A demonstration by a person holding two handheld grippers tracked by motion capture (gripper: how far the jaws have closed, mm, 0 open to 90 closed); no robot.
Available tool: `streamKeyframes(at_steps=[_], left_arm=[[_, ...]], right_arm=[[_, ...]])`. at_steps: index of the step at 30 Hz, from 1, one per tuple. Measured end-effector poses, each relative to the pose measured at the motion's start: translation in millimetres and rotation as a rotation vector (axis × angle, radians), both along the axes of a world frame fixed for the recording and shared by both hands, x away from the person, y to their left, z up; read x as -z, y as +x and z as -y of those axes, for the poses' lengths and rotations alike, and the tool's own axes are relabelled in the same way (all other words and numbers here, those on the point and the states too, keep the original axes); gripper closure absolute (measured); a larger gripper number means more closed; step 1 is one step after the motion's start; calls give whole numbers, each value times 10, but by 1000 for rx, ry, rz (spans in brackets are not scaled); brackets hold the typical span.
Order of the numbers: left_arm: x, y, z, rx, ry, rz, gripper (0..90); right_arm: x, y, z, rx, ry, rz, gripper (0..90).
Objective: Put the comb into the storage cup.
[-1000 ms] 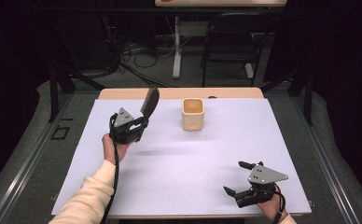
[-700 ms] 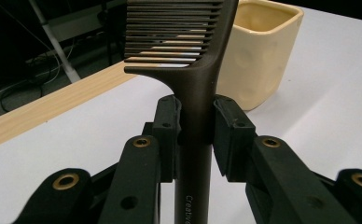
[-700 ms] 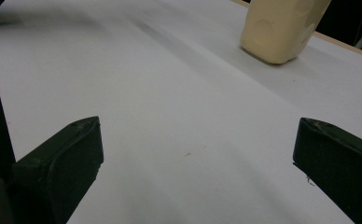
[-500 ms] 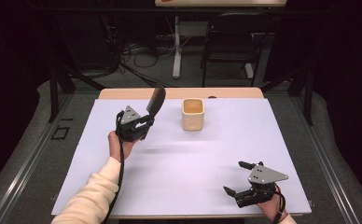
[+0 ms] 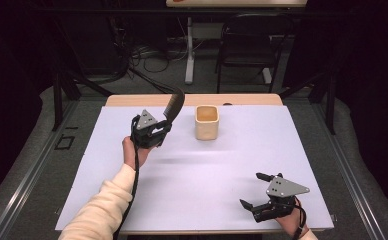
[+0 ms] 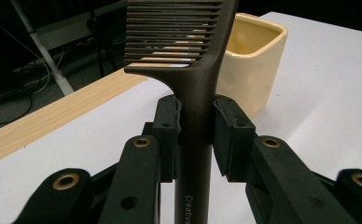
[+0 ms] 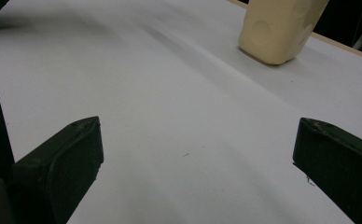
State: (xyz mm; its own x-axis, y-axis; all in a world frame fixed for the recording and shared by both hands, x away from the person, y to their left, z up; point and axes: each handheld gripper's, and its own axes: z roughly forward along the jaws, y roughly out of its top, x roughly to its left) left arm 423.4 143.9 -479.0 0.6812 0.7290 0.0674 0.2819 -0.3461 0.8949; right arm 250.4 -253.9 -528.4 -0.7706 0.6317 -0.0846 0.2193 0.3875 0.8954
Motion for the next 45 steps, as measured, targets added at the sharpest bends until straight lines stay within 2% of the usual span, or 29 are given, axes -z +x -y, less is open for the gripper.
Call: streamKeyframes(at_steps=[45], left_arm=[[-430, 324, 487, 31, -48, 44, 723]], right_arm=[[-3, -1, 7, -4, 0, 5, 14]])
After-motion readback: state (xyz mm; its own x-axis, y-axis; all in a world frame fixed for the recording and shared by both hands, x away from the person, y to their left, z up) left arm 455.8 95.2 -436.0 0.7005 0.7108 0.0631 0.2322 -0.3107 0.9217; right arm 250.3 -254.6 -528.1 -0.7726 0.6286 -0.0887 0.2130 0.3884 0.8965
